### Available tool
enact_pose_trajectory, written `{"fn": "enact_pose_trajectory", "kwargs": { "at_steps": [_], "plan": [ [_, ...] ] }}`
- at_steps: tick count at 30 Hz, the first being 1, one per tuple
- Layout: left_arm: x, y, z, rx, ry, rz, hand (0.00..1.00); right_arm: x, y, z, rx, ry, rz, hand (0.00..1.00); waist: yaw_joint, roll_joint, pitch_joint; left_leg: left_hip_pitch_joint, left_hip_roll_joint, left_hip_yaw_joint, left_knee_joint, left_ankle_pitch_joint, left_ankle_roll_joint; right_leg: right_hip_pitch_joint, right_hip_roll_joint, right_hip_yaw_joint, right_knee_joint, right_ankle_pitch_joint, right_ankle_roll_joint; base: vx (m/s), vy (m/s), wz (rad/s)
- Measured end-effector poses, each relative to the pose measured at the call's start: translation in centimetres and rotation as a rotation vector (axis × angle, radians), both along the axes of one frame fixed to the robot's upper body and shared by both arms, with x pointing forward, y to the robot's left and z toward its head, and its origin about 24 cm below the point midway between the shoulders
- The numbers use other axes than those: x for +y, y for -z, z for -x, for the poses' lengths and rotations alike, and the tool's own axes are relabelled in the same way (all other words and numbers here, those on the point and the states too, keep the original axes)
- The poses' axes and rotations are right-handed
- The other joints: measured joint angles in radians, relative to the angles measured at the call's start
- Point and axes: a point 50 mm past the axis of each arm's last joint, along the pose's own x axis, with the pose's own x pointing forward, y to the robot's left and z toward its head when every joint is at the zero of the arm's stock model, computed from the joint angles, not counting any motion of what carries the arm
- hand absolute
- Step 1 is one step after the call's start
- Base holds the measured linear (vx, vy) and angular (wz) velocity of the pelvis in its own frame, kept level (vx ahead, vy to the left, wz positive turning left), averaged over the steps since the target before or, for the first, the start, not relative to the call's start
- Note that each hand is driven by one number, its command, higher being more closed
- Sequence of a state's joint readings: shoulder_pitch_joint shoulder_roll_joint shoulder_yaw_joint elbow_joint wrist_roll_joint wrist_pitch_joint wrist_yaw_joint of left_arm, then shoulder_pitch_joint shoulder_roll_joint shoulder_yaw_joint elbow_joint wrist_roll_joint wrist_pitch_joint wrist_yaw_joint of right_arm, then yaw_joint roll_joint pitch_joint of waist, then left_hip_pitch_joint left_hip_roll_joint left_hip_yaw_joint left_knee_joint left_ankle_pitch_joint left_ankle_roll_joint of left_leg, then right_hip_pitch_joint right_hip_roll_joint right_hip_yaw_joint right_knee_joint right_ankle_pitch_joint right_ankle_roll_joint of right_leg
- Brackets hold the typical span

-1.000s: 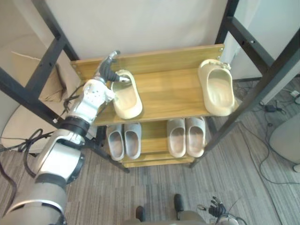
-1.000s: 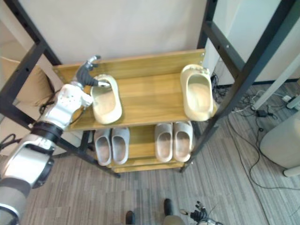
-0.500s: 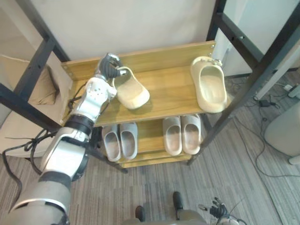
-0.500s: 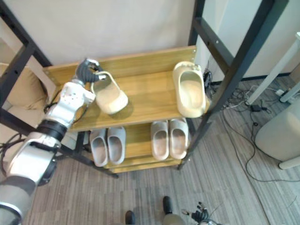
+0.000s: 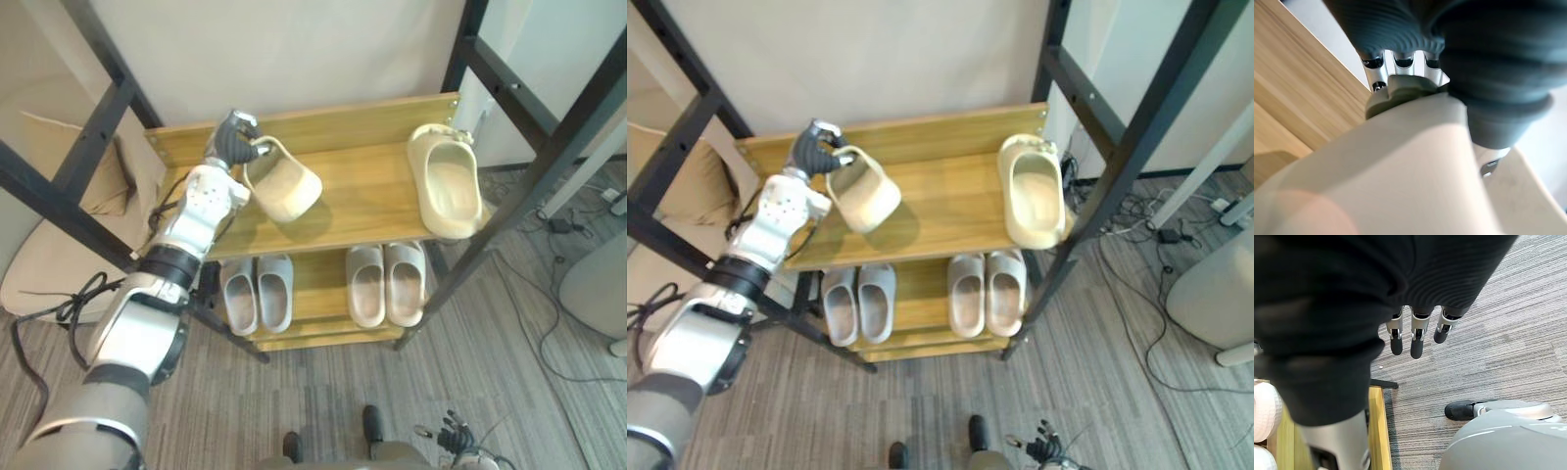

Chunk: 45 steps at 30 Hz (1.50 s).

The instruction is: Organize the slippers on the shoe rack

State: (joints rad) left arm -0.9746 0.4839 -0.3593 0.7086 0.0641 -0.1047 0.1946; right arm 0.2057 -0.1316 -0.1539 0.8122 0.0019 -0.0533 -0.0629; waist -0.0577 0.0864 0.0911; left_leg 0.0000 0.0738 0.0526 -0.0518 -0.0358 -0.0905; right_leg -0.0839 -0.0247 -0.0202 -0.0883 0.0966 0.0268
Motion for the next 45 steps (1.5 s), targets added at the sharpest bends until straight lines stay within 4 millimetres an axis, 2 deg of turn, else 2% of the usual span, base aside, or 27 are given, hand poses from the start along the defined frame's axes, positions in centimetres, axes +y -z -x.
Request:
{"fn": "enact_pose_trajectory", "kwargs": {
  "at_steps": [6, 14, 23, 28, 32, 33, 37, 40, 45],
  "plan": [
    [-3.0, -1.6, 1.0, -0.124, 0.092, -0.119, 1.0, -0.1, -0.3, -0.9, -0.028, 0.001, 0.017, 0.0, -0.004, 0.0, 0.008, -0.031, -0.005, 0.003, 0.004, 0.001, 0.002, -0.033, -0.002, 0.025, 0.0, 0.003, 0.001, 0.0, 0.001, -0.03],
    [-5.6, -3.1, 1.7, -0.244, 0.13, -0.228, 1.0, 0.1, -0.6, -1.9, -0.067, 0.0, 0.022, 0.0, -0.009, 0.001, 0.019, -0.037, -0.009, 0.054, 0.003, -0.004, 0.009, -0.067, 0.0, 0.083, 0.0, 0.014, 0.003, 0.0, 0.007, -0.2],
    [-8.6, -7.0, 2.5, -0.458, 0.139, -0.383, 1.0, 0.4, -1.5, -3.4, -0.143, 0.0, 0.026, 0.0, -0.01, -0.004, 0.064, -0.073, -0.022, 0.108, 0.021, -0.015, 0.023, -0.12, -0.009, 0.135, 0.0, 0.036, 0.016, -0.01, 0.011, -0.17],
    [-9.0, -7.9, 2.7, -0.522, 0.11, -0.446, 1.0, 0.4, -2.2, -4.4, -0.207, 0.006, 0.027, 0.0, -0.013, -0.006, 0.069, -0.088, -0.027, 0.134, 0.021, -0.017, 0.026, -0.146, -0.01, 0.16, 0.0, 0.043, 0.021, 0.01, 0.008, -0.16],
    [-8.7, -7.7, 2.6, -0.537, 0.079, -0.501, 1.0, 0.5, -2.4, -4.6, -0.219, 0.012, 0.031, 0.0, -0.013, -0.008, 0.07, -0.087, -0.029, 0.152, 0.021, -0.021, 0.028, -0.153, -0.01, 0.174, 0.0, 0.046, 0.023, 0.0, -0.004, -0.11],
    [-8.6, -7.8, 2.5, -0.544, 0.071, -0.519, 0.0, 0.5, -2.5, -4.8, -0.23, 0.014, 0.032, 0.0, -0.012, -0.01, 0.071, -0.089, -0.03, 0.157, 0.021, -0.021, 0.029, -0.159, -0.01, 0.18, 0.0, 0.049, 0.023, -0.01, -0.004, -0.17],
    [-8.9, -8.2, 2.4, -0.565, 0.059, -0.593, 0.0, 0.4, -2.8, -4.9, -0.251, 0.032, 0.032, 0.0, -0.014, -0.017, 0.076, -0.089, -0.031, 0.163, 0.022, -0.023, 0.031, -0.162, -0.015, 0.193, 0.0, 0.053, 0.027, -0.01, -0.005, -0.07],
    [-8.9, -9.0, 2.3, -0.585, 0.04, -0.592, 0.0, 0.5, -2.8, -4.9, -0.255, 0.031, 0.032, 0.0, -0.015, -0.025, 0.082, -0.089, -0.033, 0.164, 0.023, -0.023, 0.032, -0.162, -0.017, 0.193, 0.0, 0.054, 0.029, 0.0, 0.0, 0.0],
    [-8.8, -9.0, 2.3, -0.589, 0.023, -0.584, 0.0, 0.5, -2.8, -5.0, -0.258, 0.033, 0.035, 0.0, -0.015, -0.028, 0.083, -0.09, -0.035, 0.161, 0.023, -0.023, 0.032, -0.162, -0.021, 0.191, 0.0, 0.055, 0.03, 0.0, 0.0, 0.0]
  ]
}}
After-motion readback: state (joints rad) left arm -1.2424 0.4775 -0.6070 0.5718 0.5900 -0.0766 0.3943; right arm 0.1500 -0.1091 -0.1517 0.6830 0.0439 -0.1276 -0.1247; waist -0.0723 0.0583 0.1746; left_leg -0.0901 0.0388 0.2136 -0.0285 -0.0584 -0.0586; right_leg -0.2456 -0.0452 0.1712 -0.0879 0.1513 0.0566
